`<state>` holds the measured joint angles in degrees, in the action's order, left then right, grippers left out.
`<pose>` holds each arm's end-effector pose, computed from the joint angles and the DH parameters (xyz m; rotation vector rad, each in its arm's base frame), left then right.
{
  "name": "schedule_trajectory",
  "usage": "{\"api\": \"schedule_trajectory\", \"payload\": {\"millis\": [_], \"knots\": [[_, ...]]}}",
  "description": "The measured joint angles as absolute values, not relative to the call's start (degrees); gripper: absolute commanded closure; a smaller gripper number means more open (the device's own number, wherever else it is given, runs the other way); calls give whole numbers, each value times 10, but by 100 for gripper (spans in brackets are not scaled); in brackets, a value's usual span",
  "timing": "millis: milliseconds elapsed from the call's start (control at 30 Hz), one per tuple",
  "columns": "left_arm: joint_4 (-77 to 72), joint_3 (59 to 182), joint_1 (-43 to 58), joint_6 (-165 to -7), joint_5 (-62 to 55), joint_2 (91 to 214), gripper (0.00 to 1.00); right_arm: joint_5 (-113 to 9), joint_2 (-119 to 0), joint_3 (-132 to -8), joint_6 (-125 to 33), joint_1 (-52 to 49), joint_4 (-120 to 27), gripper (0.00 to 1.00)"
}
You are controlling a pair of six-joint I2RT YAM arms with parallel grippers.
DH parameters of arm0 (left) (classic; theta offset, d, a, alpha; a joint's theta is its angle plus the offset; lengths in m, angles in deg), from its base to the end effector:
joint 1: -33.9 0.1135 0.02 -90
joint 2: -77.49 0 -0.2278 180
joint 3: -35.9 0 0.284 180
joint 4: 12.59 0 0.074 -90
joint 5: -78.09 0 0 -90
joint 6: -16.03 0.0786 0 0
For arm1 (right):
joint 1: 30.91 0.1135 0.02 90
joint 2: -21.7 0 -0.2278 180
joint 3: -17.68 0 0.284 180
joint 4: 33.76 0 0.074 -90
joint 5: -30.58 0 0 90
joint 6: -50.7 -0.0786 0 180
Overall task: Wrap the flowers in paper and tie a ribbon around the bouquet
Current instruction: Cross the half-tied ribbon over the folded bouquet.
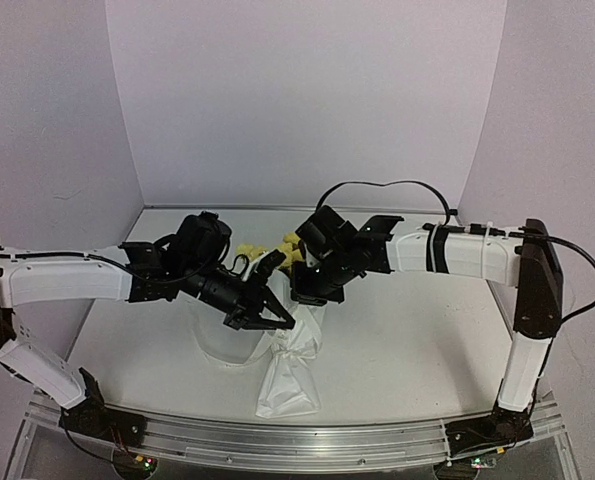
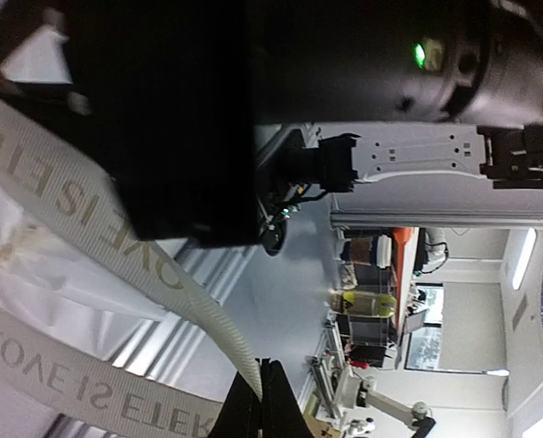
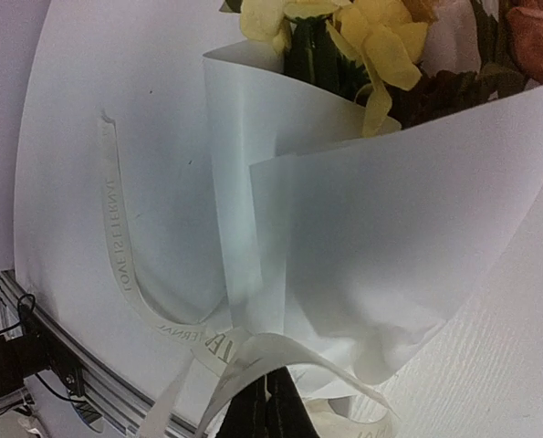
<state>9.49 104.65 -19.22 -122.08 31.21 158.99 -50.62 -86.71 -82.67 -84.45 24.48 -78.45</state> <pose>0.1798 -0.3291 0.2011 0.6385 2.5292 -1.6721 0.2542 0.3895 0.1691 -0.3128 2.7010 0.8382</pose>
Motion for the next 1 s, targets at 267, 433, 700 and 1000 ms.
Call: {"api": "schedule_trajectory", "payload": {"millis": [267, 433, 700, 1000], "knots": [[-96, 973, -252, -1410, 290, 1591, 95, -488, -881, -839, -825, 237, -772, 100], [-153, 979, -280, -1453, 248, 1609, 94, -478, -882, -839, -817, 230, -765, 100], [-258, 995, -323, -1474, 204, 1694, 92, -467, -889, -830, -809, 222, -752, 100], [-369, 976, -363, -1490, 116, 1757, 94, -447, -889, -822, -794, 218, -735, 100]]}}
